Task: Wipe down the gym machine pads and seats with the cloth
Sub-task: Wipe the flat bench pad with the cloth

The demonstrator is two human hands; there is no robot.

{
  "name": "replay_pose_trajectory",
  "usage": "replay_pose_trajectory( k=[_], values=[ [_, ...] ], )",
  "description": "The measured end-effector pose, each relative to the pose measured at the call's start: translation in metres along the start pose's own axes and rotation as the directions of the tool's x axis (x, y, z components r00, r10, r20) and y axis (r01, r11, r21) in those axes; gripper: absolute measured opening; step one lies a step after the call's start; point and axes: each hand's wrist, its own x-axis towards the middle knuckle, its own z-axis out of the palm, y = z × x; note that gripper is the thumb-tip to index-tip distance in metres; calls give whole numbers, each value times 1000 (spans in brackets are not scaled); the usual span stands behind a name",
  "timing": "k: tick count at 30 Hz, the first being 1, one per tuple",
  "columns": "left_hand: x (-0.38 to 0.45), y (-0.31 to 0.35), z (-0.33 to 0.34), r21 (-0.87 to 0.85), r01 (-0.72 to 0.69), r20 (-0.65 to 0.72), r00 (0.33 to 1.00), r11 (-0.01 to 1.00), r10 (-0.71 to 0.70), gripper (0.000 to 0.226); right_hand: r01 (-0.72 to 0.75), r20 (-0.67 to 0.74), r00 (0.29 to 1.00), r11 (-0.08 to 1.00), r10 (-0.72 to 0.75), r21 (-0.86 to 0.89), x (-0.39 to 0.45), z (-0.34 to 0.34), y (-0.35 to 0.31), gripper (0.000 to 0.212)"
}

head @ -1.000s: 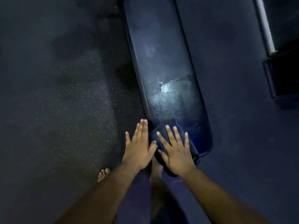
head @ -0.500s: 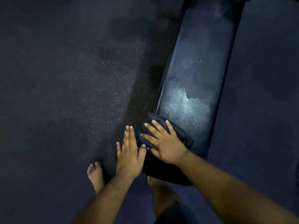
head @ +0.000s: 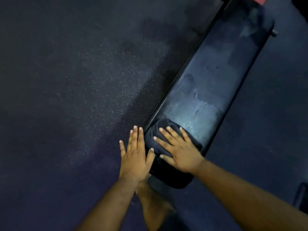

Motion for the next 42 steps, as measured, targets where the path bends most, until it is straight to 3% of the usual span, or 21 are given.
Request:
replay_pose_trajectory(
  k=[2, 4, 6, 11, 16, 20, 21, 24, 27, 29, 32, 35, 39, 41, 42],
  values=[
    [-6, 1, 9, 16, 1, -33, 999, 1000, 0, 83, 42, -26, 999, 996, -44, -82, 26, -11, 44, 65],
    [-15, 2, 22, 1, 21, -90, 996, 1000, -20, 82, -171, -75, 983, 985, 167, -40, 55, -24, 62, 64],
    [-27, 4, 35, -28, 45, -151, 987, 999, -48, 82, -343, -115, 933, 939, 341, 8, 59, -19, 35, 65],
    [-63, 13, 61, -113, 101, -182, 976, 988, -121, 82, -234, -105, 967, 972, 231, -18, -37, 24, -33, 69],
    [-79, 38, 70, -8, 76, -144, 987, 997, -77, 81, -269, -16, 963, 954, 269, -132, -64, 8, 26, 65],
    [-53, 50, 75, 119, 77, -196, 979, 990, -53, 81, -595, -30, 801, 800, 598, 72, 4, -25, 66, 75],
    [-45, 52, 77, 135, 91, -223, 973, 987, -59, 81, -564, -37, 821, 820, 570, 100, 13, -26, 55, 77],
    [-19, 62, 82, 149, 150, -288, 952, 978, -102, 82, -259, -103, 960, 965, 262, 37, 0, -4, 16, 71],
    [-5, 74, 85, 162, 156, -304, 947, 974, -101, 83, -91, -91, 992, 996, 90, -8, -16, -8, 51, 63],
    [1, 81, 87, 176, 145, -308, 948, 974, -86, 83, -120, -90, 989, 990, 113, -78, 3, -23, 111, 63],
    [14, 90, 86, 209, 165, -329, 940, 964, -89, 83, -401, -137, 907, 916, 399, 11, 48, -55, 199, 64],
    [34, 109, 83, 201, 174, -316, 943, 964, -104, 83, -422, -146, 893, 905, 426, 57, 45, -55, 201, 64],
    [59, 136, 81, 211, 174, -311, 945, 962, -103, 85, -87, -67, 994, 996, 87, 3, -52, -16, 138, 68],
    [72, 151, 85, 232, 161, -307, 948, 959, -85, 85, 87, -57, 994, 995, -90, -55, -48, -18, 181, 67],
    [76, 155, 86, 251, 151, -311, 948, 956, -68, 84, 89, -60, 994, 991, -95, -103, -31, -24, 212, 66]
  ],
)
